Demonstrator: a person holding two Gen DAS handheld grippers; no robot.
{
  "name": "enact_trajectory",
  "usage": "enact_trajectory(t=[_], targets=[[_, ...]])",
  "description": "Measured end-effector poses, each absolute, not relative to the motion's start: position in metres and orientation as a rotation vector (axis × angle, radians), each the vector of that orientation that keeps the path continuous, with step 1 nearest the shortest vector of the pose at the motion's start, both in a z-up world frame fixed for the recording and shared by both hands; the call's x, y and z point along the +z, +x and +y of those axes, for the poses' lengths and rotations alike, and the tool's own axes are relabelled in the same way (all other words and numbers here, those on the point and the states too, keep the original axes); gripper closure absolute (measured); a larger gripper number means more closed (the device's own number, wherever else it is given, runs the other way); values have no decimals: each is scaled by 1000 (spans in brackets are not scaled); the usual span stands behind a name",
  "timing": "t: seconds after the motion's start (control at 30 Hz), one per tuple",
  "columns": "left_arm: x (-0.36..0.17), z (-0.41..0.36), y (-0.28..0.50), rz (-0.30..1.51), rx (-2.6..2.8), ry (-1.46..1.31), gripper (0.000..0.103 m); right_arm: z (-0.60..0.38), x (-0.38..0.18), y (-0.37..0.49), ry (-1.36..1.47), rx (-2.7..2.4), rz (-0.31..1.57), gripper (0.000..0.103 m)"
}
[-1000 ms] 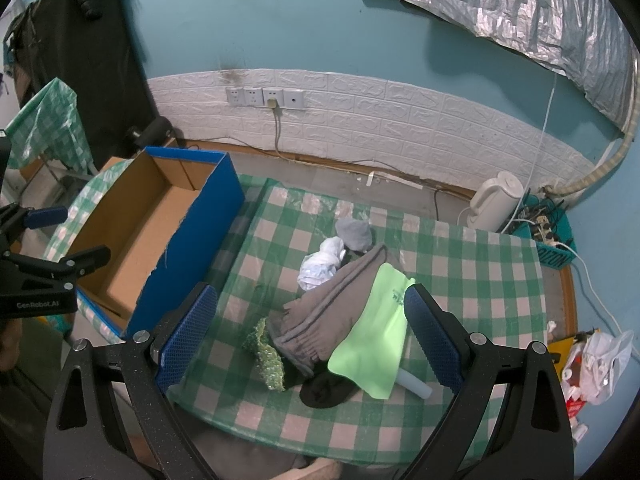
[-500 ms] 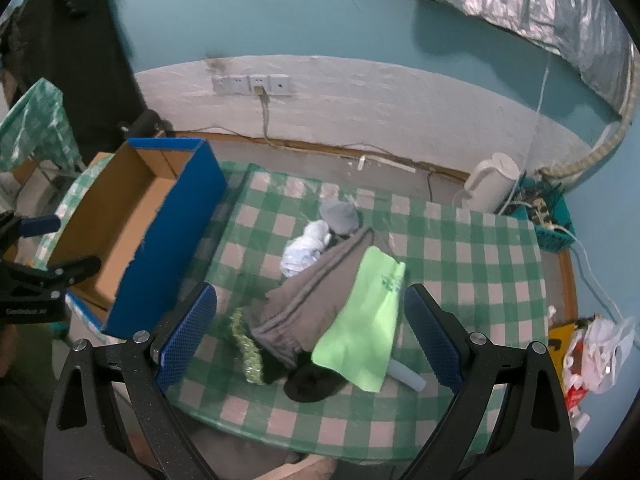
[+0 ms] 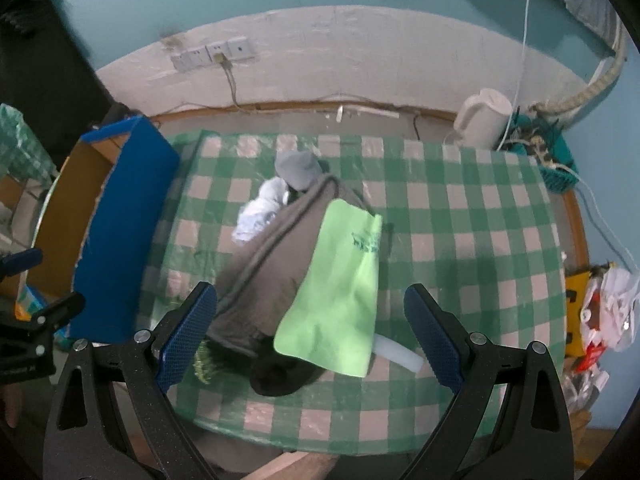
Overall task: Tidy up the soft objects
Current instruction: 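Move the left tool to the green scrubber while the right tool approaches the lime-green cloth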
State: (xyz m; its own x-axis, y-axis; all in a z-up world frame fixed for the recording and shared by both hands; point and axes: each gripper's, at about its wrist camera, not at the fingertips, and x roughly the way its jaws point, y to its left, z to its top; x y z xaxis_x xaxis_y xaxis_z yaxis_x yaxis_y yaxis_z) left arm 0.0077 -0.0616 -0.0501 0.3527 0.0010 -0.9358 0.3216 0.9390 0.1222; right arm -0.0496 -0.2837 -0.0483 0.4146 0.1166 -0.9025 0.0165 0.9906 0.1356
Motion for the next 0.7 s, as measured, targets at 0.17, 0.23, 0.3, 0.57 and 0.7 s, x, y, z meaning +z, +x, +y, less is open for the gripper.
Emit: enact_trajectory(t=[0.17,0.23,0.3,0.57,0.7], targets=[[-61,-76,9,1227,-227,303,11,-296,-73,-41,142,51,1210,8],[-67,-83,10,1242,-231,302,11,-301,-83,-39,151,48,1241,8],[-75,-89,10,1259,-231,304,11,-306,-94,-37,164,49,1268,8],[-96,-100,11,1316,-246,237,11,-319,-124,-34,190,56,1326,8],[-96,-110,11,1326,-260,195,11,-319,-129,-33,179,49,1335,8]])
